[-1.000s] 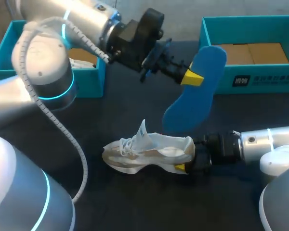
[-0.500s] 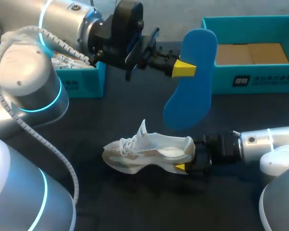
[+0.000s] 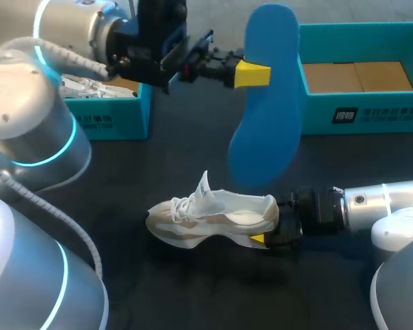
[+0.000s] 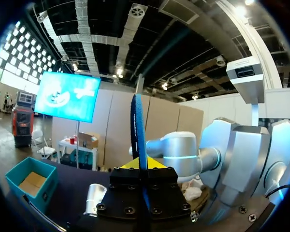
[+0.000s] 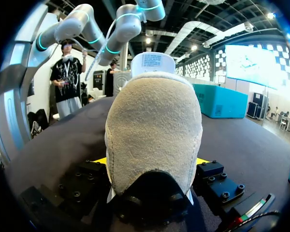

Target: Take the shoe out of the shoebox, open the shoe tongue, remove and reinsert the insole, then place the shoe into the shoebox

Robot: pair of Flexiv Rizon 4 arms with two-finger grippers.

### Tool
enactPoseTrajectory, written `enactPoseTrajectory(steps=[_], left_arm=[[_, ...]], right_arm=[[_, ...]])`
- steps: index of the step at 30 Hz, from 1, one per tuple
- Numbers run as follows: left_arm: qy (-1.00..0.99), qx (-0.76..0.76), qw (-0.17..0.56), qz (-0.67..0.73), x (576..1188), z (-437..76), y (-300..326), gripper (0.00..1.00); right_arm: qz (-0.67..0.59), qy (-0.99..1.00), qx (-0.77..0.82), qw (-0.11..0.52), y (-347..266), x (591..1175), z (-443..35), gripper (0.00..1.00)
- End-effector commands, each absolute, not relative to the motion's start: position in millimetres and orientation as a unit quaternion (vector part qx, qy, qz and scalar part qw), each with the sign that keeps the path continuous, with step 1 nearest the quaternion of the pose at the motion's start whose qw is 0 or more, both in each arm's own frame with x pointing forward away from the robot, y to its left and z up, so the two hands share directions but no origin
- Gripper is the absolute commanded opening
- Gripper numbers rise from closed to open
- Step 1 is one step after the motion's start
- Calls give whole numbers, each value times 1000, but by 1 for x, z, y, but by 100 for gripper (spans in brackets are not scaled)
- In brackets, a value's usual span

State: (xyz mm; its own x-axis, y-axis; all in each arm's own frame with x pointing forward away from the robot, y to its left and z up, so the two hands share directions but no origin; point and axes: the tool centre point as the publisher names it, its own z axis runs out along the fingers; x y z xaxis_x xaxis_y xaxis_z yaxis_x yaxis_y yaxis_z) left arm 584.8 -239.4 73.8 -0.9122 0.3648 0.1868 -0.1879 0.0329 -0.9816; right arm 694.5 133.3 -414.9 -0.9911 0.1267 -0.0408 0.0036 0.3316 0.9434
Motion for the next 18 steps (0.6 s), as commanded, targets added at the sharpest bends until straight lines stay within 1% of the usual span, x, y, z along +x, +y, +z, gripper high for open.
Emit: enactPoseTrajectory(steps=[1,4,18], left_arm=[[-701,-23,172,692,556,87,-207,0],[-704,-4,144,695,551,98,-194,0],[-701,-1,149,697,552,97,-194,0]], right_arm=[[574,816,40,53,135,694,-415,0],[574,816,40,53,135,694,-415,0],[574,816,40,53,135,694,-415,0]])
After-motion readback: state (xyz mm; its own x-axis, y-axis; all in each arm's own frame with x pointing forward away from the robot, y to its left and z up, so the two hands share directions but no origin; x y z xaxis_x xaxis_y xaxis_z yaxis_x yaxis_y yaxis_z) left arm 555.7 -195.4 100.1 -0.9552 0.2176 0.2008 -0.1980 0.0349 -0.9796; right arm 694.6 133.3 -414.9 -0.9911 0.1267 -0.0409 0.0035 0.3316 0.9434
